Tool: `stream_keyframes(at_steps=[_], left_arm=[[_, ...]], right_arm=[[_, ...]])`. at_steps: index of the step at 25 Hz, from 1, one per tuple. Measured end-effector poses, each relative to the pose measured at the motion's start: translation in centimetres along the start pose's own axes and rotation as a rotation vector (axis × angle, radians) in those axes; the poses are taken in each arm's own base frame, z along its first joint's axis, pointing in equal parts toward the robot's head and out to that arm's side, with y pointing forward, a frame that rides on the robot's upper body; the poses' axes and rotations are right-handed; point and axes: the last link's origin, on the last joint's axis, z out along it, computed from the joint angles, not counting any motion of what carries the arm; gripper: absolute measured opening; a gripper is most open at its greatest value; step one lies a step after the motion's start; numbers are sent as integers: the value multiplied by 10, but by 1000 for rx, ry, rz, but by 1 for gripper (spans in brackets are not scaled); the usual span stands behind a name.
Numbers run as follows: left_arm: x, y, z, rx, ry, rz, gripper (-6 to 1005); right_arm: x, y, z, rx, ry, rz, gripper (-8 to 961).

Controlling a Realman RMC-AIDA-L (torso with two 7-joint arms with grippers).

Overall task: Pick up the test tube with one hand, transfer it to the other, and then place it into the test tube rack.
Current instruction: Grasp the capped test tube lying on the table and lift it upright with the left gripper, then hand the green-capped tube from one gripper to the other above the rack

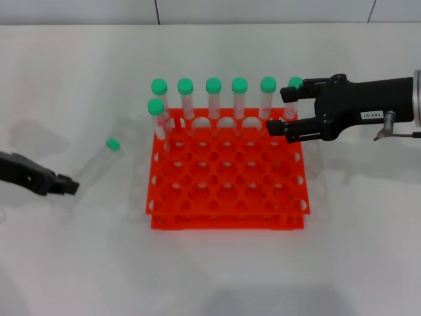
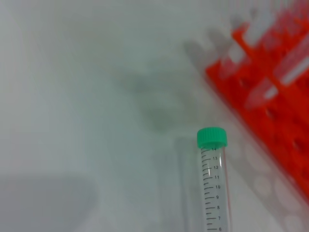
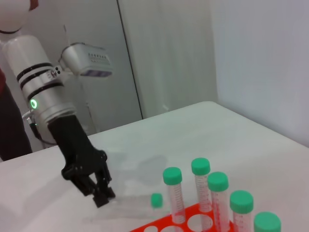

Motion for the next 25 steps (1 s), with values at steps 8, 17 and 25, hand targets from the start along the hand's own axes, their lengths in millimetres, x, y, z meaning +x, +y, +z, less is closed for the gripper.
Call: stream_keyframes(at_steps=[8,17,25], left_arm=[[10,-5,-30,43,251,19,191],[27,-6,-51,86,465,88,191],[59,-1,-52,80,633,201,191]], right_arm=[[-2,-1,0,6,-12,1,771],[-2,-3,-1,22,-14,3,771],[-5,-5,0,33,-19,-4,771]])
